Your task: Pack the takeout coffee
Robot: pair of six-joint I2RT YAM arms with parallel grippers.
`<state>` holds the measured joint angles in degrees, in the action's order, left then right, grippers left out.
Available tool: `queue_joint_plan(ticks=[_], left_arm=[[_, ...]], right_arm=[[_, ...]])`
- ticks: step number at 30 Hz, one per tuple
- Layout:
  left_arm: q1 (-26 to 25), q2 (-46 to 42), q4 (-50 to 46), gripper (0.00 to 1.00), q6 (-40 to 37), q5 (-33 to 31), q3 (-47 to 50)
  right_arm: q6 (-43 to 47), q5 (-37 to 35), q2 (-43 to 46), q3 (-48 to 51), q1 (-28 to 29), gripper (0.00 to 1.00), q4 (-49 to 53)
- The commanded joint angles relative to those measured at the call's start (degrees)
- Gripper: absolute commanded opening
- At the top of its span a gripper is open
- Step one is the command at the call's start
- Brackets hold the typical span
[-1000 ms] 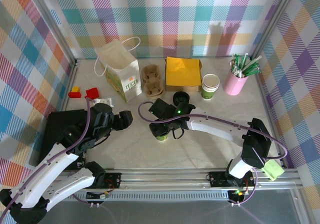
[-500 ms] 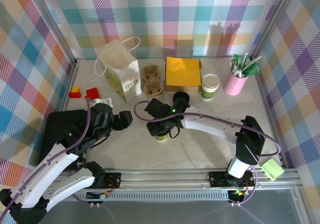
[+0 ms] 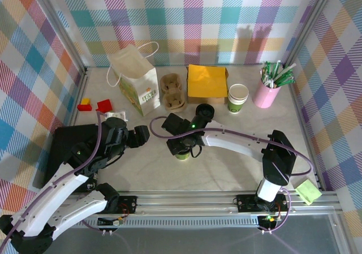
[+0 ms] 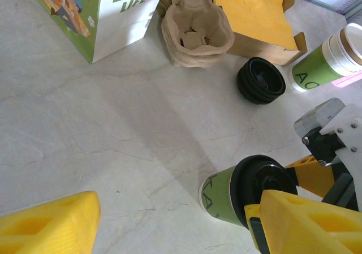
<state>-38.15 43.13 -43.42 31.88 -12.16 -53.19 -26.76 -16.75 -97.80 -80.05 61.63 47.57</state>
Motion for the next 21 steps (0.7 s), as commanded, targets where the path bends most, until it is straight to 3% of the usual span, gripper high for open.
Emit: queue_joint_plan(ticks=[1, 10, 21], left_arm=[[0.2, -1.2, -0.8, 0.75, -0.9, -1.9, 0.0], [0.2, -2.0, -1.8, 0.75, -0.6, -2.1, -0.2], [0.2, -2.5, -2.8, 0.75, -0.1, -2.1, -0.2]], right_arm=[[-0.6, 0.1, -1.3, -0.7, 0.5, 0.75, 2.4], [1.7, -2.6, 1.7, 1.9, -2.1, 0.74, 5.0], [7.4, -2.6, 11.0, 12.6, -20.4, 0.73, 0.7]])
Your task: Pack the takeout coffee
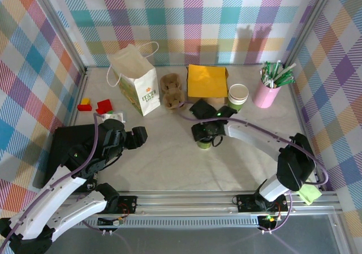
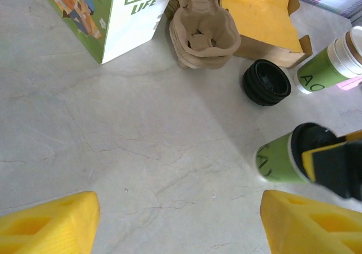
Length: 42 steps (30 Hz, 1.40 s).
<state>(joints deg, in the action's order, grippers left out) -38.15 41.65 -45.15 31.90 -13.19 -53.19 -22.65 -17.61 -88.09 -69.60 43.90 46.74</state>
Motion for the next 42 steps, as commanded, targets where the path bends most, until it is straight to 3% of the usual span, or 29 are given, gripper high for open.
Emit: queue_joint_plan(ticks=[1, 9, 23, 35, 42], left_arm=[[0.2, -1.1, -1.1, 0.75, -0.1, -1.1, -0.2], [0.3, -1.5, -0.7, 0.75, 1.0, -0.5, 1.1], [0.2, -1.7, -1.6, 0.75, 0.6, -1.1, 0.4], [0.2, -2.5, -3.4, 0.75, 0.5, -2.2, -0.1], [0.2, -2.2, -3.0, 0.76, 0.4, -2.2, -0.2]], right_arm=[[3.9, -1.8, 1.8, 2.4, -4.5, 0.73, 1.6], [7.3, -2.5, 2.7, 4.4, -17.0, 0.73, -0.9], [10.6, 2.8, -0.1, -0.5, -36.8, 0.74, -4.0], [11.3, 4.3, -5.2, -5.5, -46.0, 0.76, -6.0], [11.5, 5.7, -5.9, -6.9, -47.8, 0.8, -6.0]])
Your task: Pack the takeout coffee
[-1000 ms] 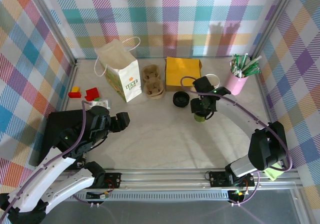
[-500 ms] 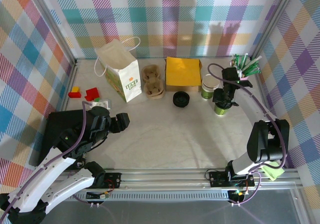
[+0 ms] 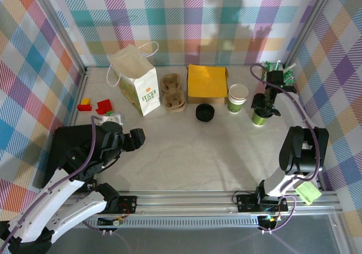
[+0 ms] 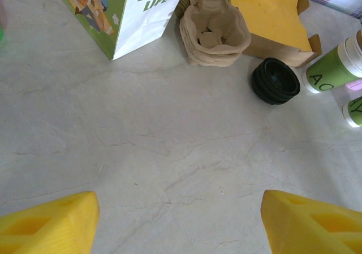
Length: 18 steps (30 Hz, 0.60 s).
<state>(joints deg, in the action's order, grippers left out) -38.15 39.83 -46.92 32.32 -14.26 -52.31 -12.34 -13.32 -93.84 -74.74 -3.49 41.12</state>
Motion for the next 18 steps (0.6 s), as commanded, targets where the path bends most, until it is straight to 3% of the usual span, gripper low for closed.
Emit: queue_joint_plan(ticks=[1, 11, 18], left_arm=[[0.2, -0.2, -1.1, 0.75, -0.1, -1.1, -1.1], [0.2, 1.2, -0.6, 0.76, -0.6, -0.6, -2.5], [0.2, 2.8, 0.8, 0.76, -1.1, 0.1, -3.7]], right_arm=[[1.3, 1.8, -0.2, -1.9, -0.6, 0.8, -0.3], [0.3, 2.5, 6.1, -2.9, -1.6, 0.88, 0.2], [0.4, 7.8, 13.2, -4.6, -2.3, 0.9, 2.3]])
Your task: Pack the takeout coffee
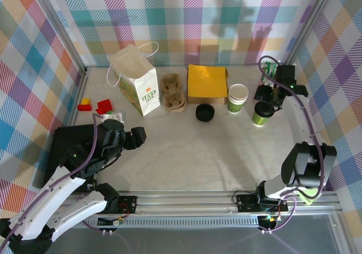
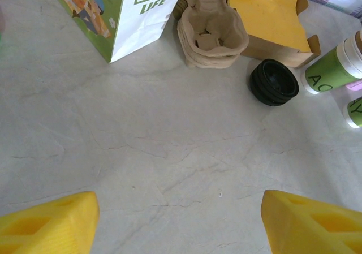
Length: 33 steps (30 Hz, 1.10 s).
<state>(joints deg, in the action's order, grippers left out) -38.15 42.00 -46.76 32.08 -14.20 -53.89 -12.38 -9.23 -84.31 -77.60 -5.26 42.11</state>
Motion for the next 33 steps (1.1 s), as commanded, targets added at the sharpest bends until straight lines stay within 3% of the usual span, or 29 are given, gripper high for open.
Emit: queue_joint_plan(ticks=[1, 11, 18, 26, 33], left_arm=[[0.2, 1.2, 1.2, 0.75, -1.0, 0.4, -2.3], [0.1, 10.3, 8.4, 0.72, 0.2, 3.3, -3.8], [-1.8, 23.9, 16.8, 0.69, 1.9, 3.7, -6.6], [-2.7, 45.1, 21.3, 0.62, 6.1, -2.2, -15.9], [-1.2, 57.7, 22.9, 0.59, 9.5, -8.5, -23.5]], right_arm=[[0.5, 5.9, 5.1, -1.6, -0.5, 0.91, 1.0], [-8.0, 24.0, 20.2, 7.2, -0.5, 0.99, -9.6], [-13.4, 37.5, 27.6, 17.8, -0.2, 0.99, -21.6], [-16.8, 43.2, 27.0, 25.8, 2.4, 0.99, -28.1], [-12.3, 37.3, 21.5, 28.1, 11.5, 0.99, -30.0]])
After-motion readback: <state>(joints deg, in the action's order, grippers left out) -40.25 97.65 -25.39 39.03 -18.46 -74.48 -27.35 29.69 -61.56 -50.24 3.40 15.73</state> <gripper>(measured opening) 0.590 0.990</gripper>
